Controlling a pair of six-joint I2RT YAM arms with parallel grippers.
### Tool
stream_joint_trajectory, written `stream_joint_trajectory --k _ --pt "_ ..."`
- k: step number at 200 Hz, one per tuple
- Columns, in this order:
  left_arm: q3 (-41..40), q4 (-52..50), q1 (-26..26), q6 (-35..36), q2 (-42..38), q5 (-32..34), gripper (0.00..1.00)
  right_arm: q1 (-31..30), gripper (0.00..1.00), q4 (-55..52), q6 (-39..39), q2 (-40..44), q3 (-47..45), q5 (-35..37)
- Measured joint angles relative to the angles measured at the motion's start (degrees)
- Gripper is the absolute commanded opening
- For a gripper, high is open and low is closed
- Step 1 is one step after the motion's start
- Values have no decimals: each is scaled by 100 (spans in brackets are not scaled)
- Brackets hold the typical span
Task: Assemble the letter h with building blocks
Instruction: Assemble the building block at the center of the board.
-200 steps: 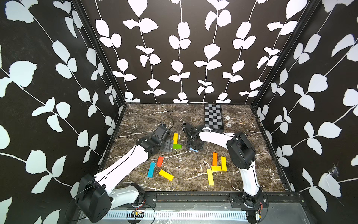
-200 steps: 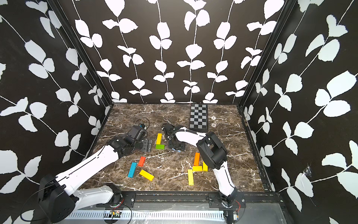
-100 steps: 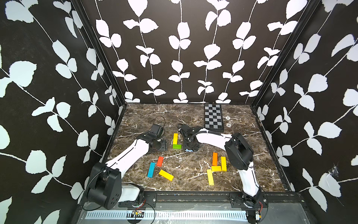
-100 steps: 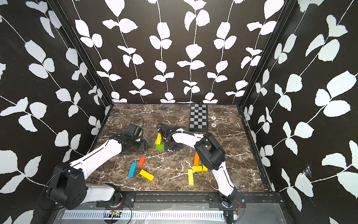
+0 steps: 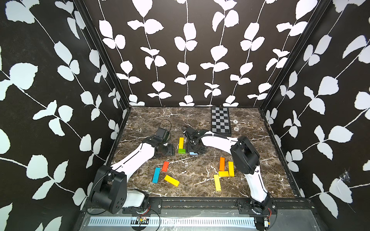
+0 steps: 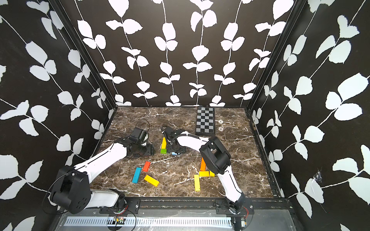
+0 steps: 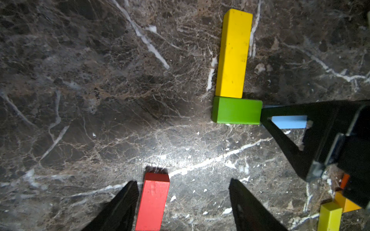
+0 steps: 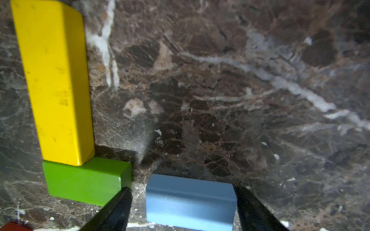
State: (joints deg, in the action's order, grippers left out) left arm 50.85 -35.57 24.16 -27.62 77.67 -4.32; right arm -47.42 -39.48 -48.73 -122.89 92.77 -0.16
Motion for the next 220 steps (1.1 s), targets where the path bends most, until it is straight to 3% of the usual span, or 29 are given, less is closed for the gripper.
stream_joint_trajectory --k 50,91,134,188,220 --pt "0 2 0 42 15 -221 73 234 96 533 -302 616 -894 -267" --pt "13 22 -20 63 278 -199 70 319 93 848 -409 682 -927 -490" --pt "210 26 -22 61 1123 -74 63 310 91 1110 -555 682 -931 -800" --pt "304 129 20 136 1644 -223 73 269 92 1226 -778 719 -1113 -817" --pt "354 140 55 175 1705 -205 73 262 91 1239 -839 726 -1161 -824"
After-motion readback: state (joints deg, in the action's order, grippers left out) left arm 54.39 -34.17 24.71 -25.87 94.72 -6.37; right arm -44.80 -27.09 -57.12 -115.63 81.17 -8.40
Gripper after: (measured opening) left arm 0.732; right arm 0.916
